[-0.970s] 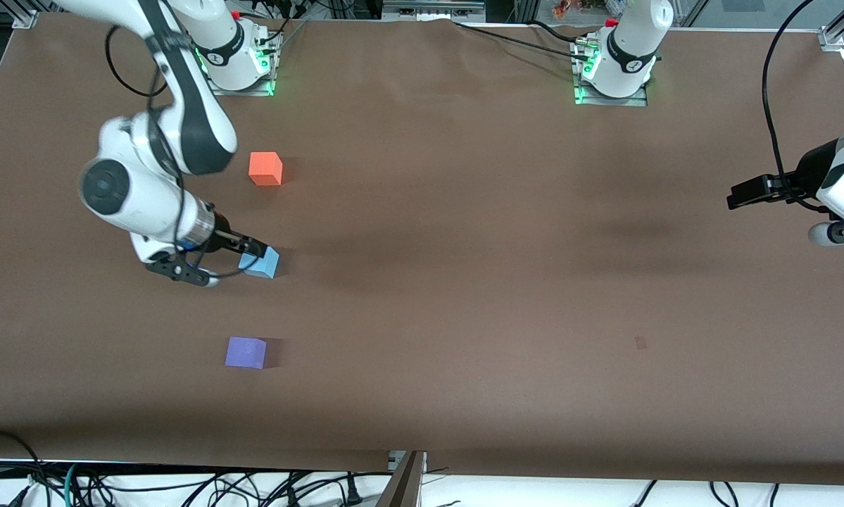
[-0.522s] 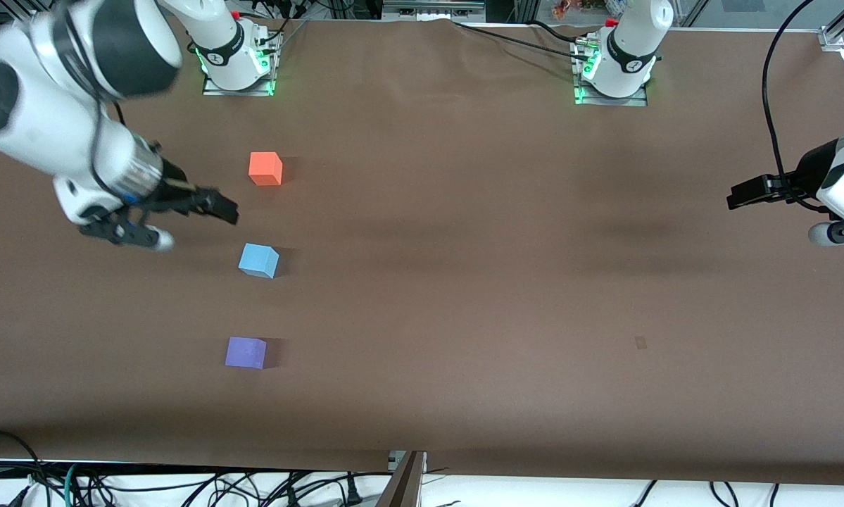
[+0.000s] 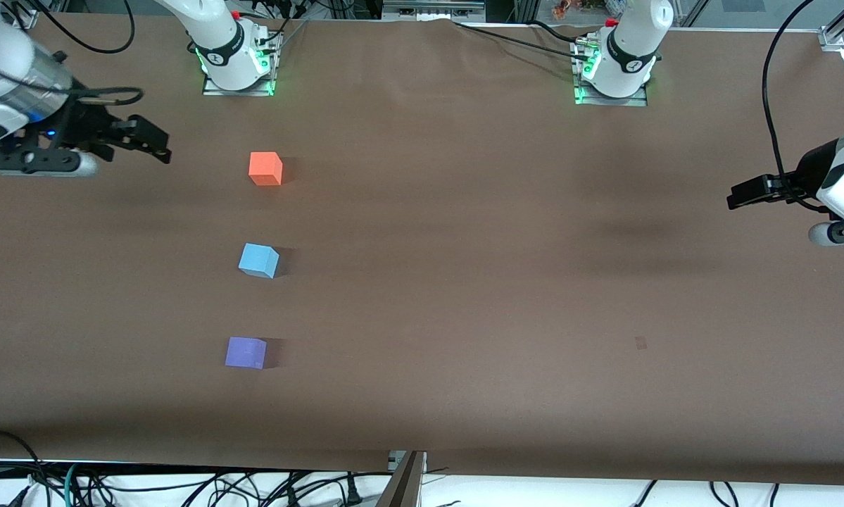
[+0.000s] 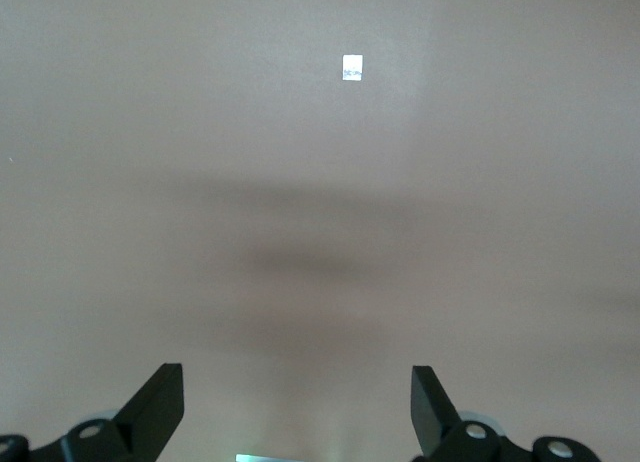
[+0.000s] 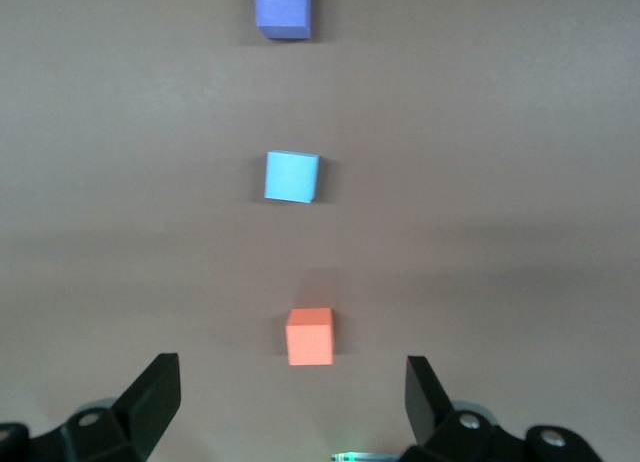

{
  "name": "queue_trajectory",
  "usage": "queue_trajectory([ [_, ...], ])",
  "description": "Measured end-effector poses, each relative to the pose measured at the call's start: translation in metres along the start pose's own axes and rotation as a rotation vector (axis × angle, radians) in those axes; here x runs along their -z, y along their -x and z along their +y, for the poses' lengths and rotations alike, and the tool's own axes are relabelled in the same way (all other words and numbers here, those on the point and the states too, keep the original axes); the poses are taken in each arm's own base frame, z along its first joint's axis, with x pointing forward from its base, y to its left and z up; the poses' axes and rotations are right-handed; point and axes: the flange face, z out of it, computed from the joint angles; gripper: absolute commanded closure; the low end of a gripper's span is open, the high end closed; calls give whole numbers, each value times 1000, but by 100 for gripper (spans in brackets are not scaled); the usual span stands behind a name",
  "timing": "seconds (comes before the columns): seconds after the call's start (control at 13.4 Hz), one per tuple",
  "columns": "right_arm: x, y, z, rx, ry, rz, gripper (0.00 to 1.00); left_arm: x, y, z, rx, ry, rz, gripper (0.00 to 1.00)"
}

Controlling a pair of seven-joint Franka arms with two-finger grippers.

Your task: Place blue block between orange and purple blocks

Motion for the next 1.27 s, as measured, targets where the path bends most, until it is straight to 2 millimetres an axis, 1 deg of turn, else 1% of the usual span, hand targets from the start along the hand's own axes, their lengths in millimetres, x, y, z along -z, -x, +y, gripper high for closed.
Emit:
queue_trajectory([
  [0.07, 0, -1, 7, 11, -1, -2, 0, 0, 0, 0, 0, 0, 0, 0],
  [0.15, 5, -1, 9, 25, -2, 7, 1, 0, 0, 0, 0, 0, 0, 0],
  [0.37, 18, 2, 6, 43, -2, 14, 1, 0, 0, 0, 0, 0, 0, 0],
  [0.52, 19, 1, 6, 44, -2, 13, 0, 0, 0, 0, 0, 0, 0, 0],
  [0.82, 12, -3, 5, 51, 1, -3, 0, 0, 0, 0, 0, 0, 0, 0],
  [1.27, 20, -2, -2, 93, 14, 14, 0, 0, 0, 0, 0, 0, 0, 0],
])
